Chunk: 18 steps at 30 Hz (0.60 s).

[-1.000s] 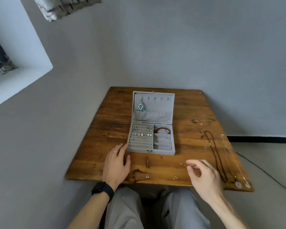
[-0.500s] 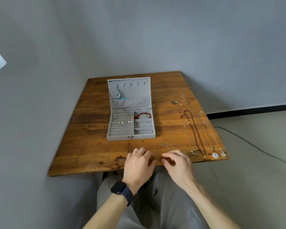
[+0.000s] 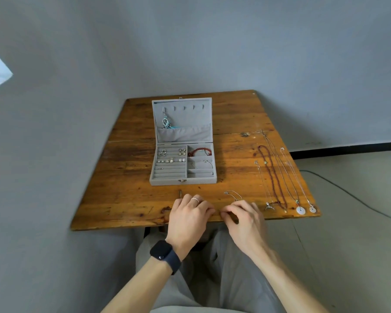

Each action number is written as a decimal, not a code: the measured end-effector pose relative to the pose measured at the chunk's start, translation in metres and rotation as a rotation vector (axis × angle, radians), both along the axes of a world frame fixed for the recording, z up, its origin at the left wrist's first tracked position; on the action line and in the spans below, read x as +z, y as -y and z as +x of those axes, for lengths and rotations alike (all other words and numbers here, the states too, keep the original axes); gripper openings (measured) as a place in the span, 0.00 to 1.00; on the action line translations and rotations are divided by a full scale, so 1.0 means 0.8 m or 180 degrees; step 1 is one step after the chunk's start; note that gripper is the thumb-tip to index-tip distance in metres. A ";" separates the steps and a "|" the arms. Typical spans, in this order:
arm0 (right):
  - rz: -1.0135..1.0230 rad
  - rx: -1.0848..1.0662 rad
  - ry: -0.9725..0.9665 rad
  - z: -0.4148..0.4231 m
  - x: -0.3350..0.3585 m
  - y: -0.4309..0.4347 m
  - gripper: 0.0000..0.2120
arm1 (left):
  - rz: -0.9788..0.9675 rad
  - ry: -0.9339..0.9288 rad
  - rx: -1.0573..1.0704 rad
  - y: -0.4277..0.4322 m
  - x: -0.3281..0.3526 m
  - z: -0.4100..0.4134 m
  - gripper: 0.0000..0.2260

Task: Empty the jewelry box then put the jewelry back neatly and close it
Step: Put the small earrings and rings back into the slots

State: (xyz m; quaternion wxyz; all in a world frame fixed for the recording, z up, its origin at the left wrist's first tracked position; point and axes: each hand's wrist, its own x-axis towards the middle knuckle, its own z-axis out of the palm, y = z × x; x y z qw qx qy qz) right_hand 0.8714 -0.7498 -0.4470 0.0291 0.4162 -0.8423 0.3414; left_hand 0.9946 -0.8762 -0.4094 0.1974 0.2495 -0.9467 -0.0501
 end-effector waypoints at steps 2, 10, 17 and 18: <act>0.0000 0.0072 0.0014 0.000 -0.001 0.000 0.04 | 0.0065 -0.0084 0.0073 0.019 0.013 0.005 0.05; -0.0310 0.0308 0.0423 -0.004 0.033 0.040 0.03 | 0.0796 -0.0117 0.0559 0.129 0.060 0.004 0.08; -0.0399 0.0351 0.0626 -0.008 0.048 0.076 0.04 | 0.0824 0.0328 0.0429 0.163 0.054 -0.039 0.09; -0.0391 0.0356 0.0685 -0.006 0.045 0.075 0.04 | 0.0773 0.0394 0.0438 0.166 0.051 -0.044 0.09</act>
